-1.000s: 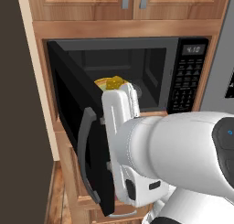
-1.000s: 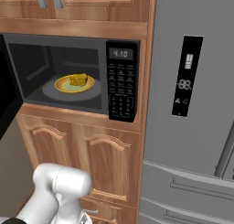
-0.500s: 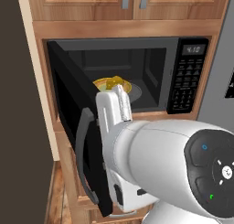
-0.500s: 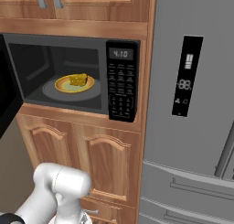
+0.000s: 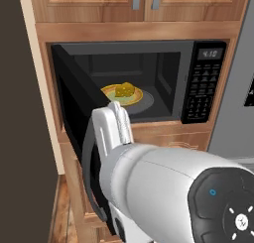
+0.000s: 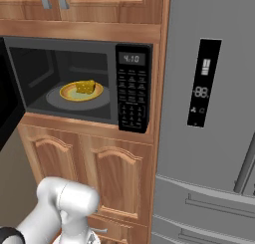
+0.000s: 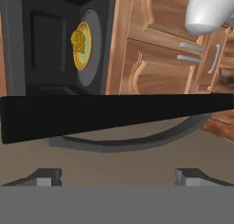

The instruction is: Pick the cheese from the counter and place it in the microwave. Then turn on the microwave.

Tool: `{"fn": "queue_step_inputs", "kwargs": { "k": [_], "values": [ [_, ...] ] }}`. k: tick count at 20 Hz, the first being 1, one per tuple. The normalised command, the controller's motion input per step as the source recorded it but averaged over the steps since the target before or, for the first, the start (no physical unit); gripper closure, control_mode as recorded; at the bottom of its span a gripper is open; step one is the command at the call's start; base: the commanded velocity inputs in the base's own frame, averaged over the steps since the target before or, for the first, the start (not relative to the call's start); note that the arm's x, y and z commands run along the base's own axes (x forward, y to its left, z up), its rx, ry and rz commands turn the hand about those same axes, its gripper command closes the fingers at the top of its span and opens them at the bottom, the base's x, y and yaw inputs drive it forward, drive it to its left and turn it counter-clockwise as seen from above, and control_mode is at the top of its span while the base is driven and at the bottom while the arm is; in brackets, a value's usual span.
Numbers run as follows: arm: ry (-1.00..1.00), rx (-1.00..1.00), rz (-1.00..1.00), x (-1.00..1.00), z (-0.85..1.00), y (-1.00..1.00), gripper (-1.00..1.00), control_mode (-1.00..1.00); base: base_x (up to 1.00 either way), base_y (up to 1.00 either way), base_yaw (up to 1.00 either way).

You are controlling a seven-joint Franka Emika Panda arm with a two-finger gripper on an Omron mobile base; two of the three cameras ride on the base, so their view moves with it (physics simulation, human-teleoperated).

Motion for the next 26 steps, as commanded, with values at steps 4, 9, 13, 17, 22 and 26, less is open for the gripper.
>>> {"fn": "queue_step_inputs", "kwargs": {
  "k": [4, 9, 13, 17, 22, 26],
  "values": [
    [0.08, -0.01, -0.11, 0.39, -0.01, 0.27, -1.0, -1.0, 0.0, 0.0, 0.0],
    [0.09, -0.02, -0.13, 0.42, -0.18, 0.19, -1.0, -1.0, 0.0, 0.0, 0.0],
    [0.08, 0.0, -0.12, 0.24, -0.16, 0.02, -1.0, -1.0, 0.0, 0.0, 0.0],
    [0.04, 0.0, -0.15, 0.02, 0.0, -0.21, -1.0, -1.0, 0.0, 0.0, 0.0],
    [0.09, 0.0, -0.17, 0.07, 0.0, -0.45, -1.0, -1.0, 0.0, 0.0, 0.0],
    [0.12, 0.0, -0.12, 0.04, 0.0, -0.51, -1.0, -1.0, 0.0, 0.0, 0.0]
  ]
}}
